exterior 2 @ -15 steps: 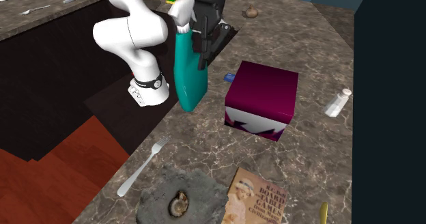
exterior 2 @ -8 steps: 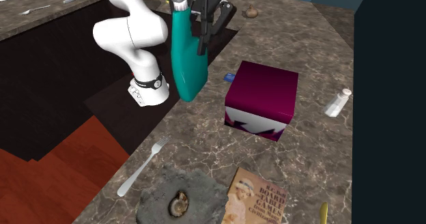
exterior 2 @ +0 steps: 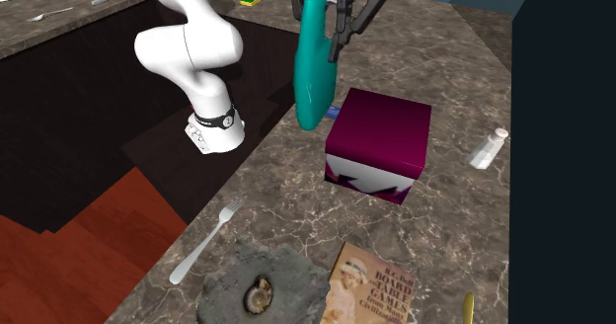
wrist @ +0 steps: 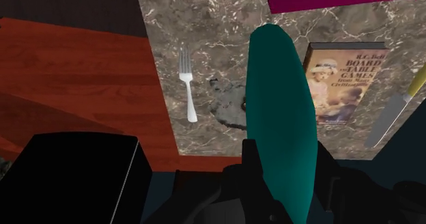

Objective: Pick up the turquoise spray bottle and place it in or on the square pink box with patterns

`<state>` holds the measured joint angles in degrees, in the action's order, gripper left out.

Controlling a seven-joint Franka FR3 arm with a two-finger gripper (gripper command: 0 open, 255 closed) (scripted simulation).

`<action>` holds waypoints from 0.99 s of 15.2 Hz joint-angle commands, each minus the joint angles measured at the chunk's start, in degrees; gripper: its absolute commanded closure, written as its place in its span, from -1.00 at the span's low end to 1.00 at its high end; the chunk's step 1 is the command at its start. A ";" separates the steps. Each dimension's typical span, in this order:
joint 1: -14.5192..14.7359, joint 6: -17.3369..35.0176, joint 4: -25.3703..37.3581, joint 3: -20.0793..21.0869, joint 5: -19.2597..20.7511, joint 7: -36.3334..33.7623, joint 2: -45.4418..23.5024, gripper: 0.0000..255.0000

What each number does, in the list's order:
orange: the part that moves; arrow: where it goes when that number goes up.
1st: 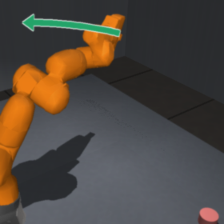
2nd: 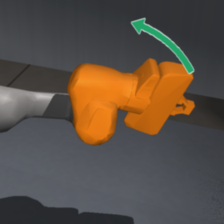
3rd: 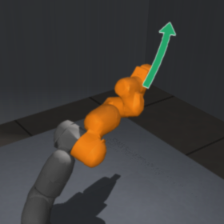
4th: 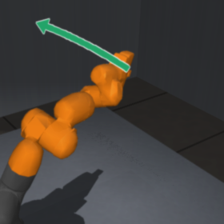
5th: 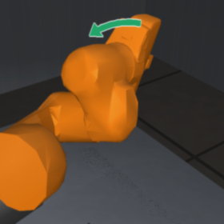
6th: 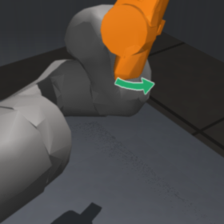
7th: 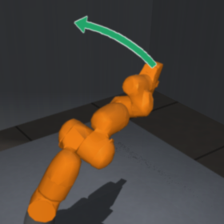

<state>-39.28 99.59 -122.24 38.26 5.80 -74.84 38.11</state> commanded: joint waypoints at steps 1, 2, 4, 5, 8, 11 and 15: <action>-0.67 -1.51 2.92 3.18 -0.19 -2.67 -1.86 1.00; -1.22 -2.12 4.50 5.01 -0.14 -4.12 -3.08 1.00; -2.59 -3.41 7.87 8.92 0.19 -7.10 -5.71 1.00; -3.44 -4.09 9.67 11.05 0.49 -8.64 -7.13 1.00; -6.84 -6.35 15.52 18.50 2.08 -13.58 -11.96 1.00; -12.50 -9.19 22.20 28.98 5.27 -19.32 -18.07 1.00; -13.35 -7.56 20.76 30.94 5.46 -20.87 -18.59 1.00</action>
<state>-52.55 91.37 -100.84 68.89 11.24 -95.31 19.59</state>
